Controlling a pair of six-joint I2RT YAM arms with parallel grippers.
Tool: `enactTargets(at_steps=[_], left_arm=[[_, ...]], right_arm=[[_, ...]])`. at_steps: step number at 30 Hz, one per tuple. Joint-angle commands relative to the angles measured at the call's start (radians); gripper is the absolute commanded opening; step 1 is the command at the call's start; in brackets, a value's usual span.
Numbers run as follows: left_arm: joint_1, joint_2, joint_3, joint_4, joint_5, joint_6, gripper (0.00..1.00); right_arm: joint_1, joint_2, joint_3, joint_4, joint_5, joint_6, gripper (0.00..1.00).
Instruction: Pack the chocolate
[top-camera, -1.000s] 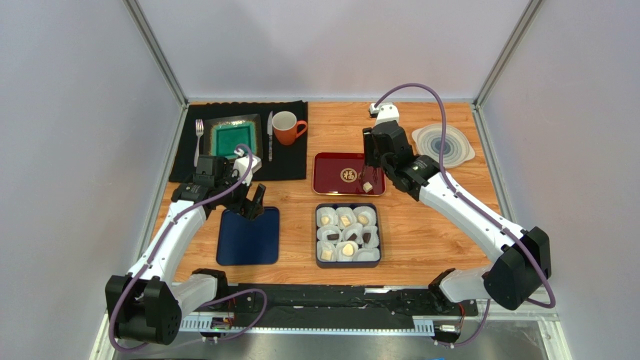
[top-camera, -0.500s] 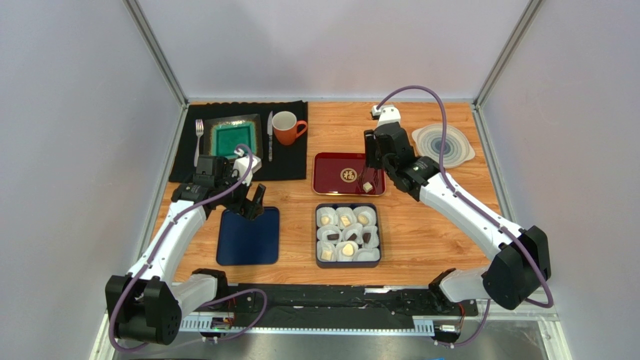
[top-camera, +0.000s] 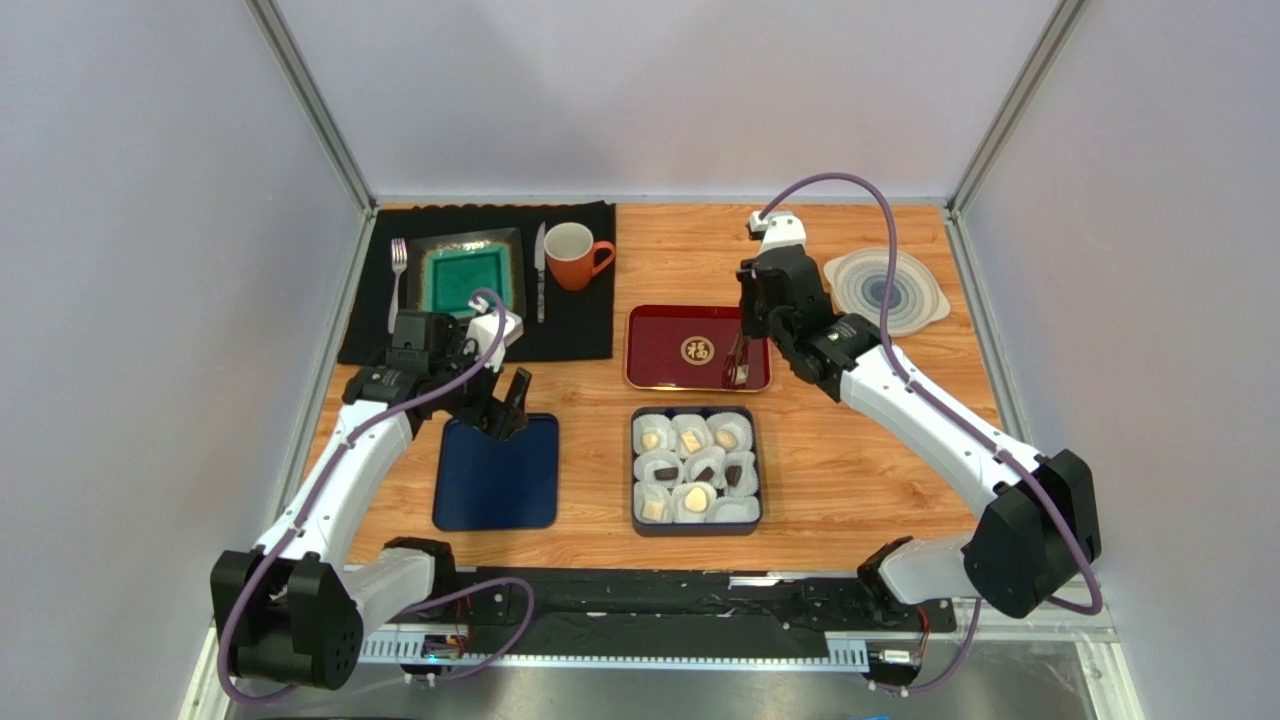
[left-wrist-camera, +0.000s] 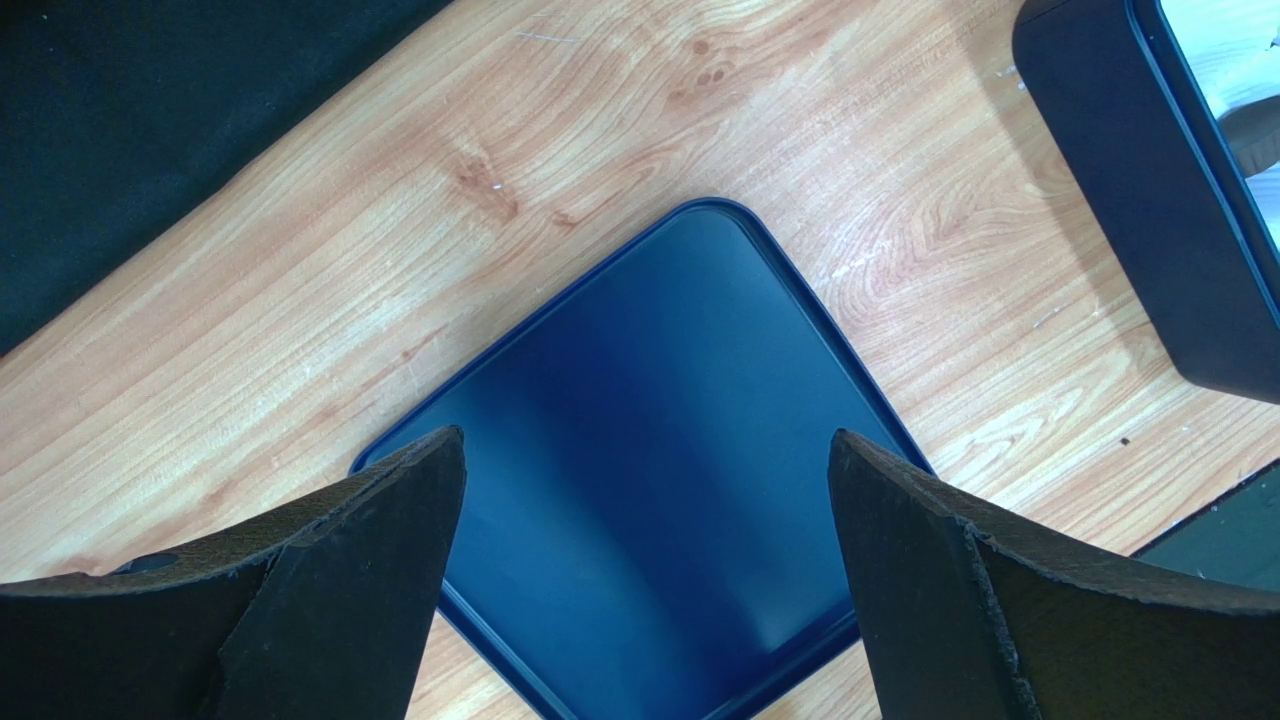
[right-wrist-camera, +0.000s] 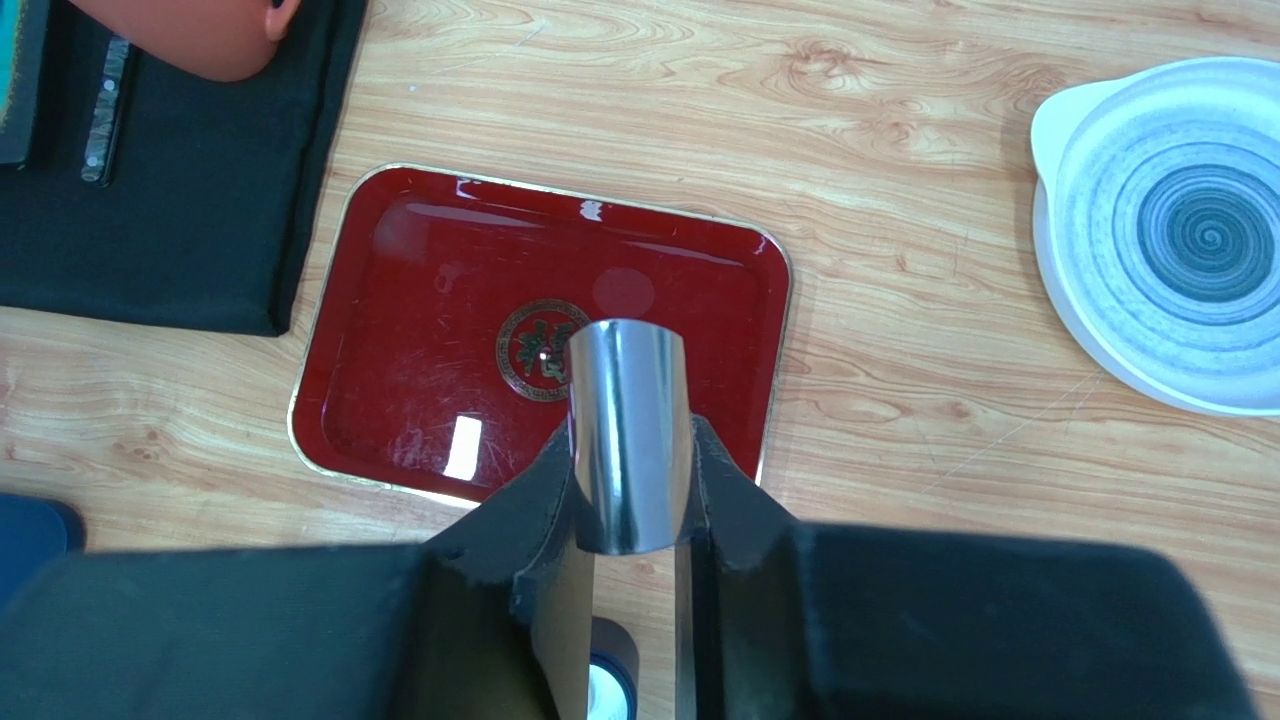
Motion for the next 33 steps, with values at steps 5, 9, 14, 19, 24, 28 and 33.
enactTargets(at_steps=[5, 9, 14, 19, 24, 28, 33], left_arm=[[0.005, -0.012, 0.029, 0.004, -0.002, 0.017, 0.99], [0.005, -0.009, 0.028, 0.009, 0.003, 0.014, 0.99], [0.005, -0.006, 0.025, 0.014, 0.003, 0.012, 0.99], [0.005, -0.009, 0.022, 0.015, 0.003, 0.011, 0.99], [0.005, -0.006, 0.025, 0.015, 0.004, 0.009, 0.99], [0.005, -0.001, 0.029, 0.015, 0.009, 0.005, 0.99], [0.005, 0.004, 0.035, 0.014, 0.012, 0.000, 0.99]], right_arm=[[-0.003, -0.031, 0.081, 0.003, -0.013, -0.011, 0.03], [-0.003, -0.092, 0.133, -0.031, -0.042, -0.028, 0.03], [0.001, -0.173, 0.170, -0.096, -0.099, -0.032, 0.02], [0.038, -0.277, 0.150, -0.217, -0.153, -0.034, 0.02], [0.092, -0.412, 0.098, -0.351, -0.234, -0.010, 0.01], [0.148, -0.500, 0.054, -0.427, -0.242, 0.024, 0.01], [0.245, -0.566, 0.025, -0.511, -0.209, 0.063, 0.01]])
